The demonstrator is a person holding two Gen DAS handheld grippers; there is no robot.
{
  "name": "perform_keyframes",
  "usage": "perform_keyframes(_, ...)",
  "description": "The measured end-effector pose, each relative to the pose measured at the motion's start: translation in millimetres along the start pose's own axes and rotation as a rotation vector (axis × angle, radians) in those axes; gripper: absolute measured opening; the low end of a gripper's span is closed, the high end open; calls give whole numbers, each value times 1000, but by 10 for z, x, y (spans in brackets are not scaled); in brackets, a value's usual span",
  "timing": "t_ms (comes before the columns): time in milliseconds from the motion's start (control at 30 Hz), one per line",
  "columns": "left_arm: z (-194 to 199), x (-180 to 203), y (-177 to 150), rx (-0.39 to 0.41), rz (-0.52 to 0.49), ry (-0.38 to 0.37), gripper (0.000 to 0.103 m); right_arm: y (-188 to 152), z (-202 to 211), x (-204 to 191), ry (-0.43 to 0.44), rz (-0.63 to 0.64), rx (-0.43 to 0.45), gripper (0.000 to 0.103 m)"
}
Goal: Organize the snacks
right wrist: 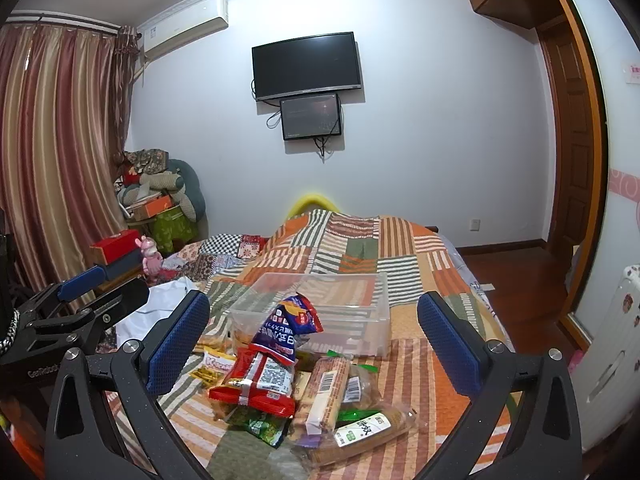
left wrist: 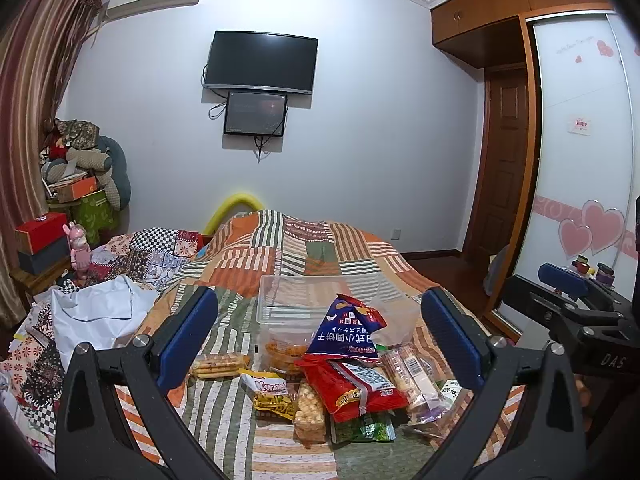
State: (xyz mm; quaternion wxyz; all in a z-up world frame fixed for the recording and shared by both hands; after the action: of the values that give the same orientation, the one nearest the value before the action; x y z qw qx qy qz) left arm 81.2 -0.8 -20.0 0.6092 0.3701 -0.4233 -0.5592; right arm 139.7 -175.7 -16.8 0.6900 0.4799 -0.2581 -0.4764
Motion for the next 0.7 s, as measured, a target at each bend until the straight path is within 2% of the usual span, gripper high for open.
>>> perform_keyframes(700,31,5,38,8,2,4,103,-10,0,-1,1,-2,0,103)
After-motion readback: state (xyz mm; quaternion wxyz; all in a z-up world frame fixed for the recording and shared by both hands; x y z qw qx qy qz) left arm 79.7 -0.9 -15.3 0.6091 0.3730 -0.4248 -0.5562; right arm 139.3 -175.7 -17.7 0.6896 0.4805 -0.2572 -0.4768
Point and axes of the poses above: each gripper's, at about its wrist camera, not at the fingertips, and z roughly against the way its jaws point, x to its right, y to its top, the point moved 9 cm from there along -z, roughly the way its jaws point, and after that the axes turned 6 degrees about -x, right-handed, at the moved point
